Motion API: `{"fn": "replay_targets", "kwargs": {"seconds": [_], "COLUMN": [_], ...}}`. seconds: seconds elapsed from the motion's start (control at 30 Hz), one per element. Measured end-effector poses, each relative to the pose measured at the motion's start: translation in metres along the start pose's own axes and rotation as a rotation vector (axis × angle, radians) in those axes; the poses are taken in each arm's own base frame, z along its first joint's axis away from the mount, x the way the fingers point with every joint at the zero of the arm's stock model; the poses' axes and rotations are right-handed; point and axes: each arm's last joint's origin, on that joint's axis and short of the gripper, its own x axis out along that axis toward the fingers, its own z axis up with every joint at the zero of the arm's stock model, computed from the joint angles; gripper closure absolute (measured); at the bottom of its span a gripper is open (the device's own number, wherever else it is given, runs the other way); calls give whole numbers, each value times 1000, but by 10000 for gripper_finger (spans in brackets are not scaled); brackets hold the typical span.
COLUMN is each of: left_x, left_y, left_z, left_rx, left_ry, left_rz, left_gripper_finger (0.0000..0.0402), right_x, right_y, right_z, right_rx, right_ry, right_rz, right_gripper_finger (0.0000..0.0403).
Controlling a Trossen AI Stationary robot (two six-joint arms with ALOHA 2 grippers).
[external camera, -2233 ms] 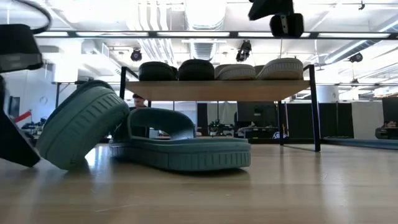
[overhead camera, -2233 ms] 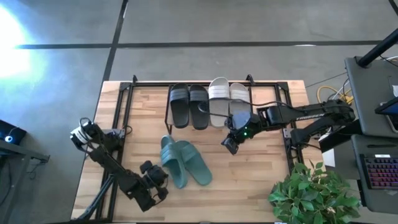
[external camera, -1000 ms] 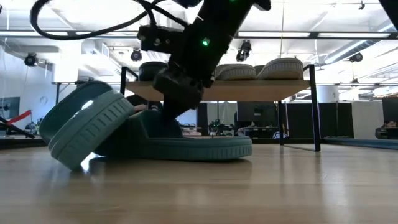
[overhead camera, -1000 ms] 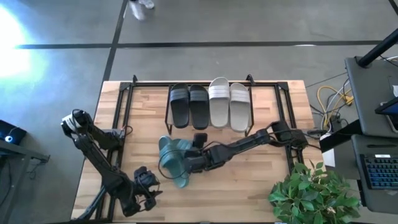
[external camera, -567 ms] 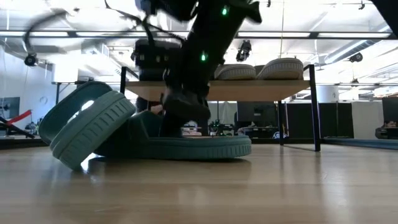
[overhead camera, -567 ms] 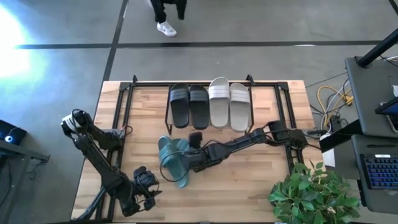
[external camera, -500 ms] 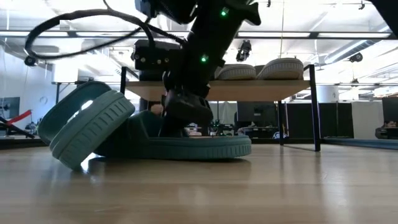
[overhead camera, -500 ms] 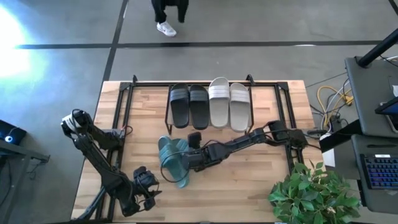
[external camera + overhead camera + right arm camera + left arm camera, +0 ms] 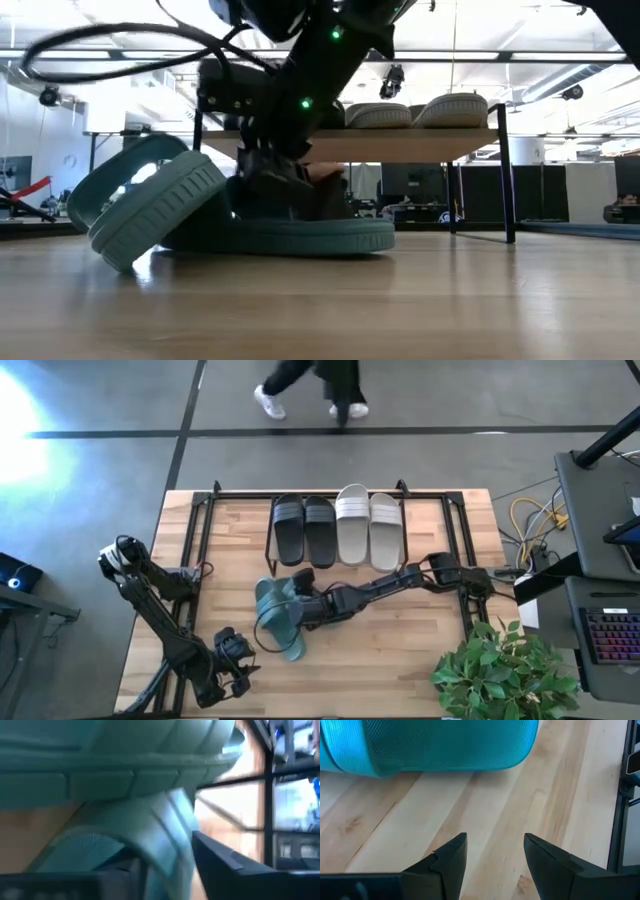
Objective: Pick and place slides into the shelf
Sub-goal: Put the right green slide under the shelf
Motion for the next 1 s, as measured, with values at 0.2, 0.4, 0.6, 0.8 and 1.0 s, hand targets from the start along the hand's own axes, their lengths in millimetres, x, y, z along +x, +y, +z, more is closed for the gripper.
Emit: {"fn": "replay_targets", "kwargs": {"seconds": [0.2, 0.4, 0.6, 0.8, 1.0], "left_x": [0, 0, 0, 0, 0], "left_y": [0, 1, 1, 1, 4], "left_z": [0, 0, 0, 1, 0], "left_rx": [2, 5, 5, 13, 34], "left_ry": [0, 1, -5, -13, -10], "left_rz": [1, 6, 8, 10, 36], "left_gripper_finger": [220, 220, 220, 220, 220], "right_x": [-10, -47, -72, -57, -32], "right_y": [12, 33, 37, 30, 24], "right_z": [-12, -24, -41, -70, -92], "right_rx": [114, 377, 651, 685, 522], "right_ry": [153, 356, 477, 593, 659], "right_rz": [-8, -176, -363, -443, -390], "right_gripper_finger": [383, 391, 390, 390, 390]}}
